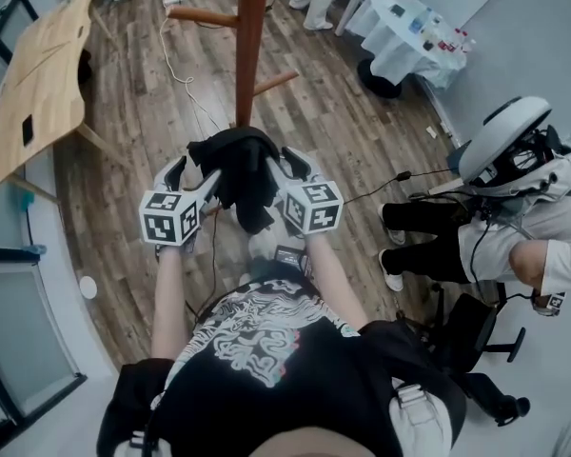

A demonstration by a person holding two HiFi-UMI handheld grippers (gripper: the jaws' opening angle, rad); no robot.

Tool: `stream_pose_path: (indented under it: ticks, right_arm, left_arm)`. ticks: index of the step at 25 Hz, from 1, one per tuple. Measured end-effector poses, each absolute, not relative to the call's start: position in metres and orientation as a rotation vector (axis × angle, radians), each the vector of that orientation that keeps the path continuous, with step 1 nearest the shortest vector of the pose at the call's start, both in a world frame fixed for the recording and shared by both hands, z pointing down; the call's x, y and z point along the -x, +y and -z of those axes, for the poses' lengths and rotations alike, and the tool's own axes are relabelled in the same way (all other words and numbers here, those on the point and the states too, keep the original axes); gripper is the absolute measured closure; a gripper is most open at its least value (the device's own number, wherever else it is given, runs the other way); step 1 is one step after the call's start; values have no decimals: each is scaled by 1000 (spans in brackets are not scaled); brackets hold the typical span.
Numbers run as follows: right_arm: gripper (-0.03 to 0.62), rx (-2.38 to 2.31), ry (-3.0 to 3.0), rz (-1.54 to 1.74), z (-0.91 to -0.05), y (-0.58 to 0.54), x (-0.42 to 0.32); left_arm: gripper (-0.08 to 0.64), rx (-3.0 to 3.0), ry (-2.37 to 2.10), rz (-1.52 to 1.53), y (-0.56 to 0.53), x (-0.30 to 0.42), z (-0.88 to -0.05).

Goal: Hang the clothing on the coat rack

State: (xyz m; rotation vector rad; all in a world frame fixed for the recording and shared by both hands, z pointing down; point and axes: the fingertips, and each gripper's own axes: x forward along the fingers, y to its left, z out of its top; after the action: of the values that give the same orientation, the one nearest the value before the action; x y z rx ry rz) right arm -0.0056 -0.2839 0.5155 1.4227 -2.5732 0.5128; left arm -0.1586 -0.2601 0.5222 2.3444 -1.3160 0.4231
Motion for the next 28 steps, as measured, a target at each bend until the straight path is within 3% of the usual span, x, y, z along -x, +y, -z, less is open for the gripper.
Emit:
stream_pose_path:
  ticks: [14,16,18,19,25,28]
  right_arm:
    - [407,-1462,-2611,-521,-505,-260,2]
    - [407,-1468,-2631,-512,-500,-254,2]
    - [407,-1495,-2685,-495,-487,-248,0]
    - [407,-1506,-2715,-478,-479,-245,-1]
    - [421,-1484,-2779,-379,-461,-220,-5]
    - [528,-1558,-2749,-284,-456,-202,-15]
  left_arm:
    - [266,-2407,-1330,-366,-245,157,-511]
    - [338,-2424,-1364,-345,-241,159,-505]
    - [521,-2464,-1421,-347,-235,162,-498]
    - [571,-2484,-1438,-356,-233,162,-495]
    - [571,-2529,-1443,-319,-212,150,-488]
    - [571,-2509,-1397,-282,-200,144,-487]
